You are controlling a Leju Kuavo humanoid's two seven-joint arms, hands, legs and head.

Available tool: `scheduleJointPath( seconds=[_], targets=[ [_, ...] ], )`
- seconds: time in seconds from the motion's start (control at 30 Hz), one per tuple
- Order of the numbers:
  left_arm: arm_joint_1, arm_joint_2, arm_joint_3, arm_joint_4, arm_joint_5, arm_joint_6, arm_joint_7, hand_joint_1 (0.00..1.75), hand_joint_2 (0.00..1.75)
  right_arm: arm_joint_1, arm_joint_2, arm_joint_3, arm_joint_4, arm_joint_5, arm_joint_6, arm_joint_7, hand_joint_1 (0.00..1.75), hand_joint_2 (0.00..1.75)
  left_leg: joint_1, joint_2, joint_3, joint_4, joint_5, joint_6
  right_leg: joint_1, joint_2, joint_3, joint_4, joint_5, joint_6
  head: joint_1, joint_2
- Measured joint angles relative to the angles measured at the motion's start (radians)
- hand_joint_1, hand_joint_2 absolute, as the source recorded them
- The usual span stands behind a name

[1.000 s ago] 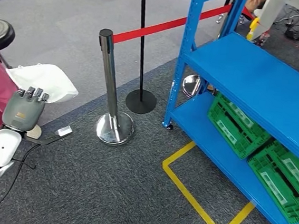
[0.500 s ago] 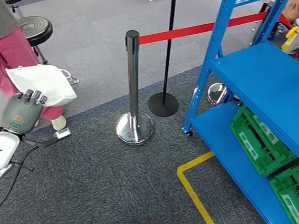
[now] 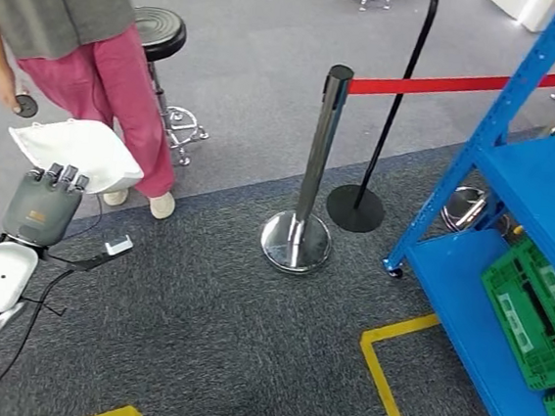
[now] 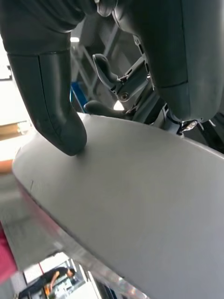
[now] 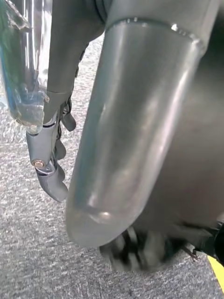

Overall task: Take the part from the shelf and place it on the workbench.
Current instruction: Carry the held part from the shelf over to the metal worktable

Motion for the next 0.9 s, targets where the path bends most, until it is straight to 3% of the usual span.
scheduleJointPath(
  seconds=[0.03, 0.07, 0.1, 0.17, 0.23, 0.27, 0.33, 0.37, 0.43, 0.47, 0.5, 0.57, 0.6, 0.67, 0.73, 0.8, 0.87, 0.9],
  targets=[
    [0.001, -0.002, 0.0, 0.0, 0.0, 0.0, 0.0, 1.75, 1.75, 0.001, 0.0, 0.0, 0.0, 0.0, 0.0, 0.0, 0.0, 0.0, -0.001, -0.014, 0.0, 0.0, -0.001, 0.002, 0.001, 0.008, -0.035, 0.063, -0.022, 0.0, 0.001, 0.0],
    [0.003, -0.003, -0.001, 0.0, 0.0, 0.0, 0.0, 1.75, 1.75, 0.002, 0.0, 0.0, 0.0, 0.0, 0.0, 0.0, 0.0, 0.0, -0.001, -0.03, 0.0, 0.001, -0.001, 0.002, 0.002, 0.01, -0.058, 0.099, -0.025, -0.001, 0.002, 0.0],
    [0.004, -0.003, -0.001, 0.0, 0.0, 0.0, 0.0, 1.75, 1.75, 0.002, 0.0, 0.0, 0.0, 0.0, 0.0, 0.0, 0.0, 0.0, -0.002, -0.045, 0.001, 0.001, -0.001, 0.002, 0.002, 0.012, -0.065, 0.097, -0.01, -0.003, 0.002, 0.0],
    [0.004, -0.003, -0.001, -0.001, 0.0, 0.0, 0.0, 1.75, 1.75, 0.002, 0.0, 0.0, 0.0, 0.0, 0.0, 0.0, 0.0, 0.0, 0.0, -0.076, 0.002, 0.003, -0.002, 0.001, -0.001, 0.034, -0.024, -0.014, 0.066, -0.006, 0.002, 0.0],
    [0.004, -0.004, 0.0, -0.001, 0.0, 0.0, -0.003, 1.75, 1.75, 0.001, 0.0, 0.0, 0.0, 0.0, -0.002, 0.0, 0.0, 0.0, 0.001, -0.103, -0.002, 0.008, -0.002, -0.007, -0.008, 0.082, 0.032, -0.137, 0.118, -0.008, 0.001, 0.0],
    [0.005, -0.005, 0.001, -0.001, 0.0, 0.0, -0.006, 1.75, 1.75, 0.001, 0.0, 0.0, 0.0, 0.0, -0.004, 0.0, 0.0, 0.0, 0.002, -0.116, -0.005, 0.009, -0.001, -0.013, -0.01, 0.098, 0.047, -0.168, 0.126, -0.008, 0.001, 0.0],
    [0.01, -0.004, 0.004, -0.001, 0.0, 0.002, -0.014, 1.75, 1.75, 0.001, 0.0, 0.0, 0.0, 0.0, -0.007, 0.0, 0.0, 0.0, 0.008, -0.139, -0.012, 0.007, 0.005, -0.026, -0.007, 0.088, 0.055, -0.177, 0.126, -0.011, 0.001, 0.0],
    [0.014, -0.002, 0.007, -0.001, 0.0, 0.003, -0.018, 1.75, 1.75, 0.0, 0.0, 0.0, 0.0, 0.0, -0.009, 0.0, 0.0, 0.0, 0.009, -0.133, -0.014, 0.007, 0.006, -0.032, -0.006, 0.077, 0.057, -0.18, 0.129, -0.017, 0.001, 0.0],
    [0.021, 0.002, 0.018, -0.001, 0.0, 0.007, -0.023, 1.75, 1.75, 0.0, 0.001, 0.0, 0.0, 0.0, -0.01, -0.001, 0.0, 0.0, 0.005, -0.075, -0.036, 0.047, -0.019, -0.041, -0.006, 0.052, 0.062, -0.187, 0.132, -0.03, -0.004, 0.0],
    [0.023, 0.002, 0.024, -0.002, 0.0, 0.009, -0.025, 1.75, 1.75, 0.001, 0.001, 0.0, 0.0, 0.001, -0.01, -0.002, 0.0, 0.0, 0.003, -0.038, -0.06, 0.096, -0.046, -0.045, -0.005, 0.038, 0.064, -0.19, 0.132, -0.035, -0.007, 0.0],
    [0.025, 0.003, 0.029, -0.003, 0.0, 0.011, -0.028, 1.75, 1.75, 0.002, 0.001, 0.0, 0.0, 0.001, -0.01, -0.002, 0.0, 0.0, 0.003, -0.014, -0.094, 0.163, -0.078, -0.049, -0.004, 0.024, 0.065, -0.191, 0.131, -0.039, -0.009, 0.0],
    [0.034, 0.002, 0.036, -0.004, 0.0, 0.012, -0.031, 1.75, 1.75, 0.005, 0.001, 0.0, 0.0, 0.002, -0.011, -0.002, 0.0, 0.0, 0.006, -0.003, -0.152, 0.277, -0.116, -0.054, -0.003, -0.007, 0.066, -0.191, 0.127, -0.042, -0.01, 0.0],
    [0.039, 0.002, 0.039, -0.004, 0.0, 0.012, -0.032, 1.75, 1.75, 0.006, 0.001, 0.0, 0.0, 0.002, -0.011, -0.002, 0.0, 0.0, 0.008, -0.002, -0.159, 0.29, -0.111, -0.056, -0.003, -0.022, 0.067, -0.191, 0.125, -0.042, -0.01, 0.0],
    [0.045, 0.003, 0.045, -0.004, 0.0, 0.012, -0.032, 1.75, 1.75, 0.006, 0.001, 0.0, 0.0, 0.002, -0.011, -0.002, 0.0, 0.0, 0.011, 0.013, -0.114, 0.206, -0.055, -0.058, -0.003, -0.05, 0.071, -0.191, 0.121, -0.038, -0.01, 0.0],
    [0.044, 0.003, 0.05, -0.004, 0.0, 0.013, -0.032, 1.75, 1.75, 0.006, 0.001, 0.0, 0.0, 0.002, -0.011, -0.003, 0.0, 0.0, 0.007, 0.065, -0.039, 0.074, -0.007, -0.055, 0.003, -0.075, 0.079, -0.189, 0.112, -0.028, -0.01, 0.0],
    [0.044, 0.003, 0.053, -0.006, 0.0, 0.014, -0.033, 1.75, 1.75, 0.005, 0.001, 0.0, 0.0, 0.003, -0.012, -0.003, 0.0, 0.0, 0.001, 0.089, -0.006, 0.013, 0.002, -0.043, 0.01, -0.098, 0.088, -0.19, 0.102, -0.018, -0.009, 0.0],
    [0.053, 0.009, 0.057, -0.008, 0.0, 0.017, -0.036, 1.75, 1.75, 0.004, 0.001, 0.0, 0.0, 0.004, -0.012, -0.003, 0.0, 0.0, -0.001, 0.061, -0.006, 0.008, 0.0, -0.028, 0.009, -0.115, 0.094, -0.193, 0.095, -0.007, -0.008, 0.0],
    [0.057, 0.014, 0.062, -0.01, 0.0, 0.018, -0.039, 1.75, 1.75, 0.003, 0.002, 0.0, 0.0, 0.005, -0.012, -0.004, 0.0, 0.0, 0.001, 0.048, -0.005, 0.007, 0.0, -0.022, 0.006, -0.101, 0.093, -0.185, 0.087, -0.002, -0.007, 0.0]
  ],
)
